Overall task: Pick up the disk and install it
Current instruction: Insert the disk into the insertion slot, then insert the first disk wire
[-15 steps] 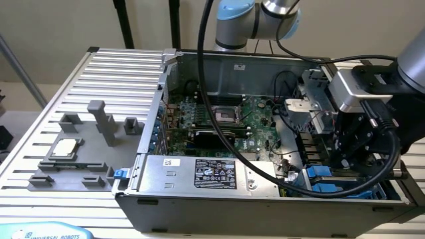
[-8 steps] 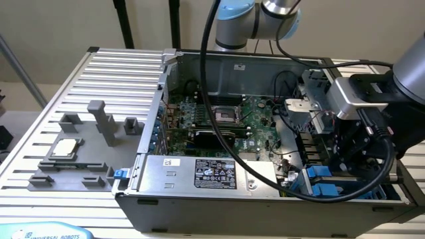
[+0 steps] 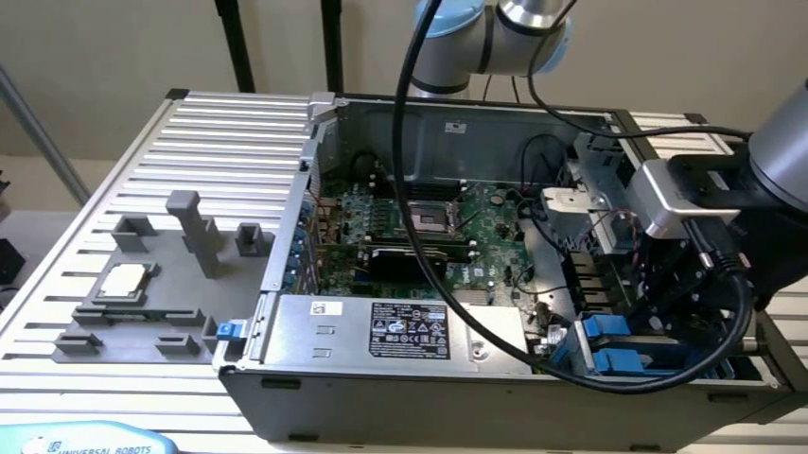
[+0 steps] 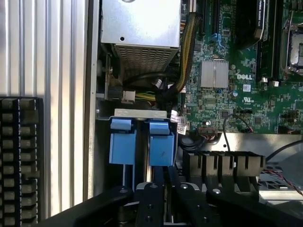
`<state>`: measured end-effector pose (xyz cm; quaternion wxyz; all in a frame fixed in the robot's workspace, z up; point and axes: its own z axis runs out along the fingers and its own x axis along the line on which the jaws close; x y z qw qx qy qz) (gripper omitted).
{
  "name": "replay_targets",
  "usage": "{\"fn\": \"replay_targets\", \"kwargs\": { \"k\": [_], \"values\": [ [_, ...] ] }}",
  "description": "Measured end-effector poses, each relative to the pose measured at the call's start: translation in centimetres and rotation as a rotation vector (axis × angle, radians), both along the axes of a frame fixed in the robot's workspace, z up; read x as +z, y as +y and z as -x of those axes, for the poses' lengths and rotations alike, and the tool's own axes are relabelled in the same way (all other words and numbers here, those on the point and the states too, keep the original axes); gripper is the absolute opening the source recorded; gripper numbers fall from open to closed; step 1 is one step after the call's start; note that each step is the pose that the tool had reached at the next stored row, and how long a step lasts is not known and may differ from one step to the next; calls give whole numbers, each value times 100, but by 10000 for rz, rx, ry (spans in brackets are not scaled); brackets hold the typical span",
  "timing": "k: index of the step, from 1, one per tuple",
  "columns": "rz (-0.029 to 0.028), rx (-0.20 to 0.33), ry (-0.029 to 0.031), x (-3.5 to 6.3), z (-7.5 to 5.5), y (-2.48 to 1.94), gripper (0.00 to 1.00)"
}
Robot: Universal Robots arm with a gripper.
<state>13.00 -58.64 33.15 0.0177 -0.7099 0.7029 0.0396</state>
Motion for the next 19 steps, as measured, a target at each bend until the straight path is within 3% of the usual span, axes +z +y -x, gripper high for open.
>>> {"fn": "replay_targets", "kwargs": {
  "k": [5,11,19],
  "values": [
    [-5,1,3,-11,-3,1,18],
    [1,1,35,188,-6,0,18],
    [0,1,35,191,-6,0,18]
  ]
}}
